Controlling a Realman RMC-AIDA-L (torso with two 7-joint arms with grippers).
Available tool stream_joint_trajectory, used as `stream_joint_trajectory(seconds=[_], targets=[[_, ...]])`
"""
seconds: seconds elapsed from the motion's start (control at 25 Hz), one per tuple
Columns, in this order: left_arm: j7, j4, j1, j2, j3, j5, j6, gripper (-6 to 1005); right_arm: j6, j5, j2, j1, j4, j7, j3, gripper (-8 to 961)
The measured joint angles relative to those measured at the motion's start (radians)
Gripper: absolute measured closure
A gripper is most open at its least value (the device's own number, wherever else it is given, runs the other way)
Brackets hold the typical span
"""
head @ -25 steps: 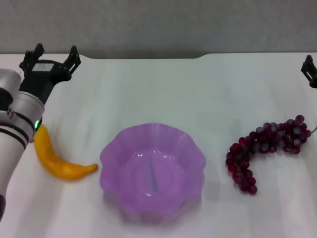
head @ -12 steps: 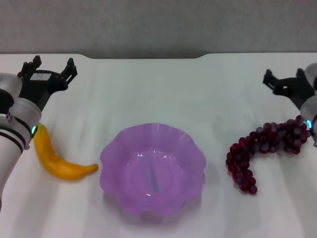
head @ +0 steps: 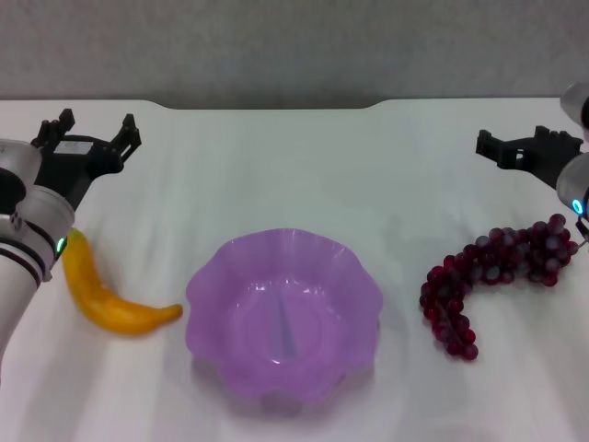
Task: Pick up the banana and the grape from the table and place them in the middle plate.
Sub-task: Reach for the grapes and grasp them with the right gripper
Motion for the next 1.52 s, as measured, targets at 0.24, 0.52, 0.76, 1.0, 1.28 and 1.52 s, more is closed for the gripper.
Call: stream_joint_trajectory(seconds=[0.24, 0.52, 0.76, 1.0, 1.28, 1.52], targets=[[0.003, -0.005, -0.004, -0.002, 0.005, 0.005, 0.0, 105, 0.147, -0.112, -0.001, 0.019, 0.013, -0.043, 0.154, 71], [0.003, 0.0, -0.009, -0.002, 0.008, 0.007, 0.0, 105, 0.303, -0.256, 0.003, 0.048, 0.012, -0.038, 0.221, 71], [0.003, 0.001, -0.007, -0.002, 0.011, 0.007, 0.0, 105, 0.462, -0.335, 0.004, 0.042, -0.018, -0.024, 0.222, 71], [0.003, 0.001, -0.005, -0.002, 0.011, 0.007, 0.0, 105, 0.55, -0.397, 0.004, 0.022, -0.066, -0.004, 0.212, 71], [0.003, 0.001, -0.007, -0.002, 0.011, 0.007, -0.003, 105, 0.568, -0.469, 0.006, 0.018, -0.076, 0.0, 0.193, 71], [0.003, 0.001, -0.009, -0.002, 0.011, 0.008, -0.01, 106, 0.593, -0.545, 0.006, 0.018, -0.078, 0.0, 0.133, 72]])
